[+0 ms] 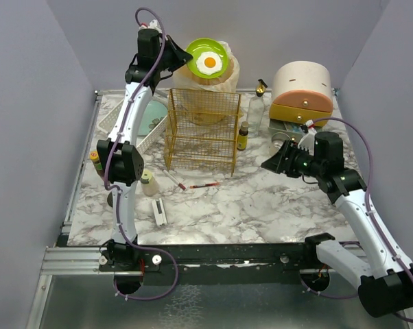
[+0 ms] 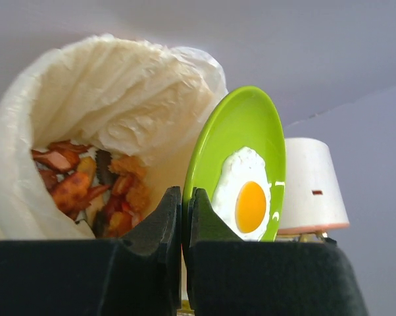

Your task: Clear the kitchen counter

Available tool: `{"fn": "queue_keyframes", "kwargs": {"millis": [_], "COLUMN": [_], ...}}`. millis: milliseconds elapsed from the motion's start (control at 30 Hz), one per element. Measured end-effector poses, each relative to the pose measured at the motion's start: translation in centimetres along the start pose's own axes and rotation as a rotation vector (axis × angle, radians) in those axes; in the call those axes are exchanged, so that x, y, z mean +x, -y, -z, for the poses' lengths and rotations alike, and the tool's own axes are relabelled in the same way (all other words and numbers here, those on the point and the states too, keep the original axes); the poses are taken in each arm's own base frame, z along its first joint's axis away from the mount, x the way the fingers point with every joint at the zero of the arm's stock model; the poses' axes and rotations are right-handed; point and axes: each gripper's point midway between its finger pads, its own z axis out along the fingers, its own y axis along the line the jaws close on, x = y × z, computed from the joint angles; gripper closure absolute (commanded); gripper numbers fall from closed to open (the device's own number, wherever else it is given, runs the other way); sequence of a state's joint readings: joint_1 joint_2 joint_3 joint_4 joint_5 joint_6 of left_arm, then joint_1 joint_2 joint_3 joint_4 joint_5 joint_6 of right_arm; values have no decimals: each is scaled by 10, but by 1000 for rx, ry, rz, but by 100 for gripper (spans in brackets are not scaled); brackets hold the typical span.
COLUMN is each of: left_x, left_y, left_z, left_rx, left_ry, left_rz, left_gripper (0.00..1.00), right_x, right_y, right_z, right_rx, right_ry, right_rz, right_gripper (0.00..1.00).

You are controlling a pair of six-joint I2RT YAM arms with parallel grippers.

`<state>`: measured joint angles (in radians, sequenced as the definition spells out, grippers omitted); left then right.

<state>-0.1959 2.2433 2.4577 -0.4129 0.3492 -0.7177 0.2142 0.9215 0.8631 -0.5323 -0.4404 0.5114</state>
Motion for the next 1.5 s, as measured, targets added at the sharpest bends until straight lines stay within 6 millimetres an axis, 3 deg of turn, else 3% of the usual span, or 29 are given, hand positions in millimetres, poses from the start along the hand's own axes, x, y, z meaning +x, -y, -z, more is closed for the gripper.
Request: {"fn": "queue_keyframes", "kwargs": {"millis": [167, 533, 967, 1300, 1500], "left_x": [-14, -51, -44, -65, -59], "left_y": [-23, -31, 12, -3, -11], "left_z": [-8, -12, -16, 0, 14], "left_rx": [-64, -203, -393, -539, -556], "left_ry": [71, 277, 416, 474, 418], "left_rz": [-34, -337, -780, -851, -773], "left_gripper": [100, 100, 100, 100, 100], "right_x": [1, 3, 6, 7, 6], "right_y": [2, 9, 13, 14, 14], "right_z": [3, 7, 8, 9, 8], "right_rx": [12, 55, 75, 79, 77], "right_ry": [-2, -6, -14, -18, -16], "right_rz": [10, 31, 40, 45, 45], "right_gripper": [38, 38, 38, 38, 38]}}
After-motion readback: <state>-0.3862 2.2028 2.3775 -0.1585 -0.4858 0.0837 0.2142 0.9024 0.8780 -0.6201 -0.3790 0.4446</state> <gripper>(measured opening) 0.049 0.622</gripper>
